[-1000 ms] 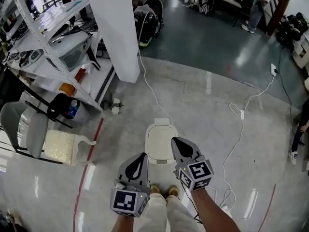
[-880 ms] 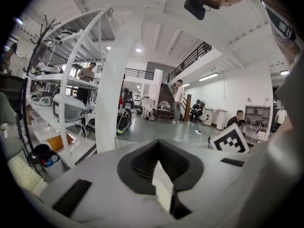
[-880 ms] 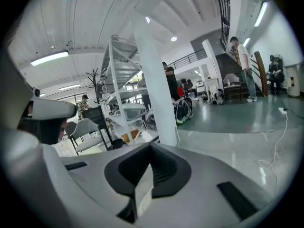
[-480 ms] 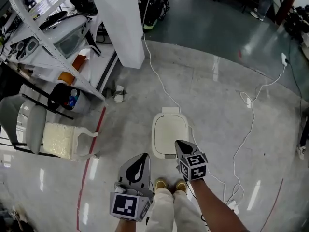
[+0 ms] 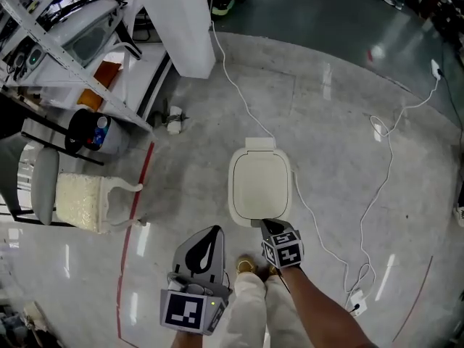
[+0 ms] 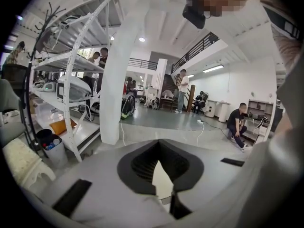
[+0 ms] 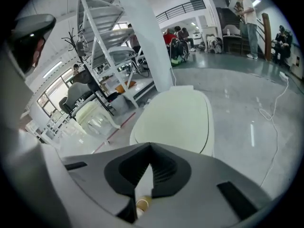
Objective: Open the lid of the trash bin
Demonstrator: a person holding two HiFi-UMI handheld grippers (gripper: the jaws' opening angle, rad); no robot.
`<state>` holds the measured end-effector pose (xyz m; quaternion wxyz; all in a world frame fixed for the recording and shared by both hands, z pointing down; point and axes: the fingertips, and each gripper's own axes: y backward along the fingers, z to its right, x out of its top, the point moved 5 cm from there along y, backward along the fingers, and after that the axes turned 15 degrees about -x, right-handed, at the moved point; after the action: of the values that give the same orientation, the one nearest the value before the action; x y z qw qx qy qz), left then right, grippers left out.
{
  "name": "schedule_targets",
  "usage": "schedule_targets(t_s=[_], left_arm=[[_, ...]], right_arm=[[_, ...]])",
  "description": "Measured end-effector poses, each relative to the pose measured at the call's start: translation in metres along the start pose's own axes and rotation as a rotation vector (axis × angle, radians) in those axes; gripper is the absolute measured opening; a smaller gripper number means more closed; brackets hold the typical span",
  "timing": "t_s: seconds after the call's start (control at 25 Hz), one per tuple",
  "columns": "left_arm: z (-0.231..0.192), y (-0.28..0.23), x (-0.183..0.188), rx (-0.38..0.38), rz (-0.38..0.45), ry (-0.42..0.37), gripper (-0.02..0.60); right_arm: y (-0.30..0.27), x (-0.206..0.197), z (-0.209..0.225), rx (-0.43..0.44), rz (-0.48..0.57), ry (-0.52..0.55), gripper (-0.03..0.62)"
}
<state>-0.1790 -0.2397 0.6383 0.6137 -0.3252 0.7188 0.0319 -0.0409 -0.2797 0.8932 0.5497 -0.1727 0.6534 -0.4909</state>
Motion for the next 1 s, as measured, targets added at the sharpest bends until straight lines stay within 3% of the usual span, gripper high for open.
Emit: schedule_targets(t_s=[0.44,0.6,0.8,1.0], left_arm=[[-0.007,-0.002,-0.023,0.013,0.023,0.003,-0.011],[-0.005,-0.003,-0.029,0.001,-0.036,0.022,-0.012],[-0.005,-0.009,-0.03,0.01,-0.005,0.016,-0.011],[0.0,-0.013,-0.036,-0.005,-0.053,0.026,-0.011]], right_arm=[[-0.024,-0.034,0.01,-0.027,-0.08,-0.012,0.034],[-0.025,-0.035,0.01,-0.03,-0.073,-0.023,0.035],[-0.026,-0.039,0.009,-0.025,-0.062,0.016,0.037],[-0.026,-0.042,0.009,-0.034,-0.042,0.006,0.037]])
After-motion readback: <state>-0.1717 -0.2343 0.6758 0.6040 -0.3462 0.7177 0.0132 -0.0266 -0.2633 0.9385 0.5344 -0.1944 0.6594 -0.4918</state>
